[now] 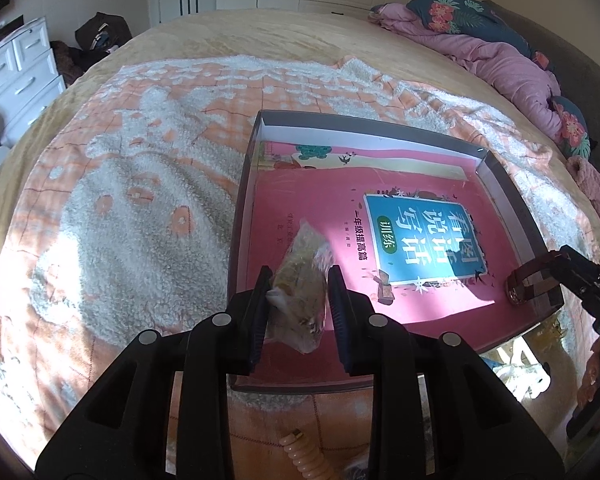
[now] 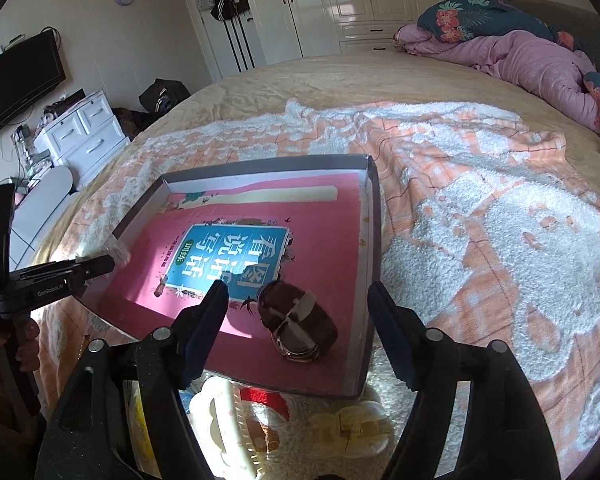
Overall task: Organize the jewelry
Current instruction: 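Place the clear bag in the tray with left tool while right tool places the watch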
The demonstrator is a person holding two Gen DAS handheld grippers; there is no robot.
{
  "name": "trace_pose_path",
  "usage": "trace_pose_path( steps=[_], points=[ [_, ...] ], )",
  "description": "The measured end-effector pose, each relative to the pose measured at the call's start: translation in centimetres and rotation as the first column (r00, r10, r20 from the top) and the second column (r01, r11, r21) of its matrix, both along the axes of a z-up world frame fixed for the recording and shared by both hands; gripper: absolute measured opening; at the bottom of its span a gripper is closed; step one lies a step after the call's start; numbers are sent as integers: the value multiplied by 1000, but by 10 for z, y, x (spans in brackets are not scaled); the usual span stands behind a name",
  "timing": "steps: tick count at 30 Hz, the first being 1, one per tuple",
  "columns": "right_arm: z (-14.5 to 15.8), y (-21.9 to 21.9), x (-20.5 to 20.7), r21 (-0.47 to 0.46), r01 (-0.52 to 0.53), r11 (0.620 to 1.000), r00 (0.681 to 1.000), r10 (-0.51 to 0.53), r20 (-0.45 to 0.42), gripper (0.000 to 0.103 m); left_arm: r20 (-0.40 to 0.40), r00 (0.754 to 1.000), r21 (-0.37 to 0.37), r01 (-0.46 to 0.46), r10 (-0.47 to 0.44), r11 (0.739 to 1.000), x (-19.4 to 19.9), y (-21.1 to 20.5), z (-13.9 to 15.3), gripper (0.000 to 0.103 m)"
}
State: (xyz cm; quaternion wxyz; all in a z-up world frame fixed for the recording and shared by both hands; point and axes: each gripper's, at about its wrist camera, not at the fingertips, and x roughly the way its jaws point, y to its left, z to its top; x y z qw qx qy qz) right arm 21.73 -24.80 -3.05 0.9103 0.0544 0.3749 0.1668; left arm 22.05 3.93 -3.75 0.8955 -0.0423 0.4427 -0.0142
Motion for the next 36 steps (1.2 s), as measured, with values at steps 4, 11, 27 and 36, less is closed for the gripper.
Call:
trace_pose_path(
  steps=[4, 11, 27, 36],
  points=[
    [16, -18, -11, 32, 33, 999, 999, -34, 32, 77, 15, 1000, -6, 1, -1, 1000, -6, 1, 7, 46],
    [36, -42, -31, 55, 62, 997, 995, -66, 78, 81, 56, 998, -16, -18, 19, 1000, -23, 6, 28, 71],
    [51, -46, -74, 25, 17, 1000, 992, -20, 128, 86, 163, 986, -29, -37, 42, 999, -83, 11, 77, 90],
    [44, -44, -87, 11, -12, 1000, 994, 11, 106, 86, 140, 989, -15, -49, 51, 999, -108, 12, 67, 90]
  ],
)
